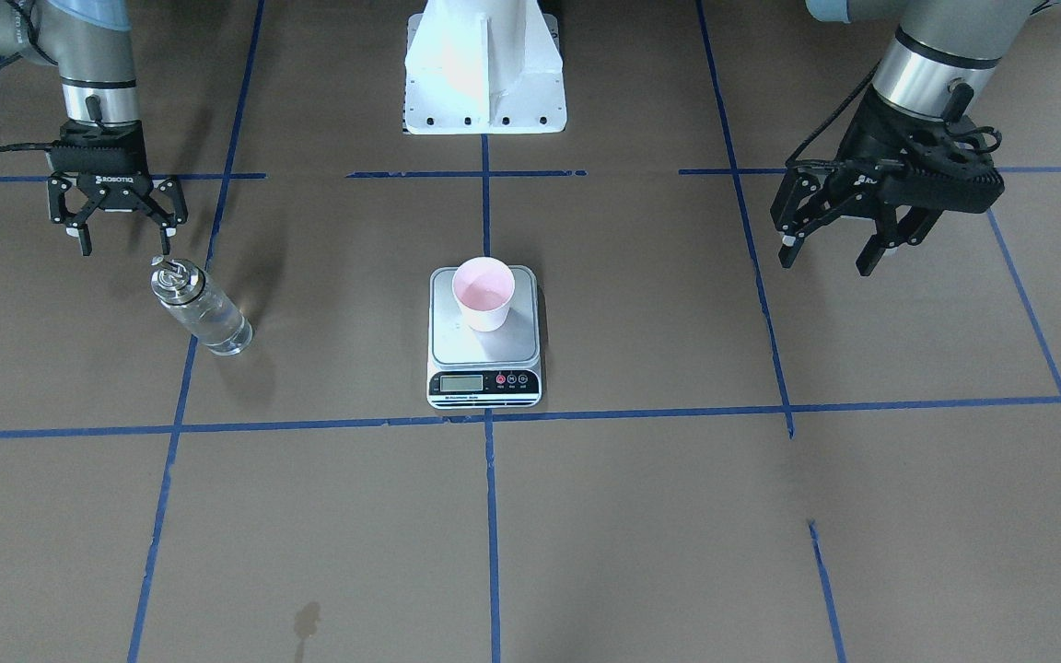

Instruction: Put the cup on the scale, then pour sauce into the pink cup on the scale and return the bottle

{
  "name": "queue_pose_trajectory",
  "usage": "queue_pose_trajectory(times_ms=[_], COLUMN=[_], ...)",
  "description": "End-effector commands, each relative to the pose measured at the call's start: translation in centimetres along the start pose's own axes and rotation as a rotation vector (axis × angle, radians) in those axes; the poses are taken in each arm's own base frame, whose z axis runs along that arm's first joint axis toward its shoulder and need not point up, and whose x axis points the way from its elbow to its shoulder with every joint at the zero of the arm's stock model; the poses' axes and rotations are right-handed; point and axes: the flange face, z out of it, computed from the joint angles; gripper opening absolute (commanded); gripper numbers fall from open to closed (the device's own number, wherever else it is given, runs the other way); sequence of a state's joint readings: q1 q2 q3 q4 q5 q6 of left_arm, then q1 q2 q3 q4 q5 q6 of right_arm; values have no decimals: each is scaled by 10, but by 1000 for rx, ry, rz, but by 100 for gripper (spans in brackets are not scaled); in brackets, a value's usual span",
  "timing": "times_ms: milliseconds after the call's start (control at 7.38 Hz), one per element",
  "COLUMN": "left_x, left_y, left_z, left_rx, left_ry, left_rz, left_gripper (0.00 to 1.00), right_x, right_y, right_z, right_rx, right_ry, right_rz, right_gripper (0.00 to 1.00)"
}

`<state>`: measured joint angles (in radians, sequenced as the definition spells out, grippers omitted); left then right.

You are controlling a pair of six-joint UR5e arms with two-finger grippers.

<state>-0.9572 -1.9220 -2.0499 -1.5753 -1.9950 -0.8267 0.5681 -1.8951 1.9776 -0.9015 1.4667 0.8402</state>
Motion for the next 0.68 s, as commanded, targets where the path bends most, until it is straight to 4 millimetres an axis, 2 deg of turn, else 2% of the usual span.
queue_pose_trajectory(times_ms=[0, 271, 407, 542], left_x=[-7, -17, -42, -73], left_y=[0, -2, -12, -24], left_z=[12, 25, 27, 29], left_rx=[-23, -39, -41, -51], left_ry=[-13, -31, -63, -87], left_rz=[7, 33, 113, 139], left_gripper=[84, 84, 84, 84], right_x=[119, 232, 281, 314], right_y=[-46, -74, -81, -85], right_z=[5, 21, 38, 59], right_rx=[-102, -140, -148, -183], right_ry=[-89, -199, -206, -236], right_rz=[-34, -9, 2, 13], right_gripper=[100, 100, 100, 100])
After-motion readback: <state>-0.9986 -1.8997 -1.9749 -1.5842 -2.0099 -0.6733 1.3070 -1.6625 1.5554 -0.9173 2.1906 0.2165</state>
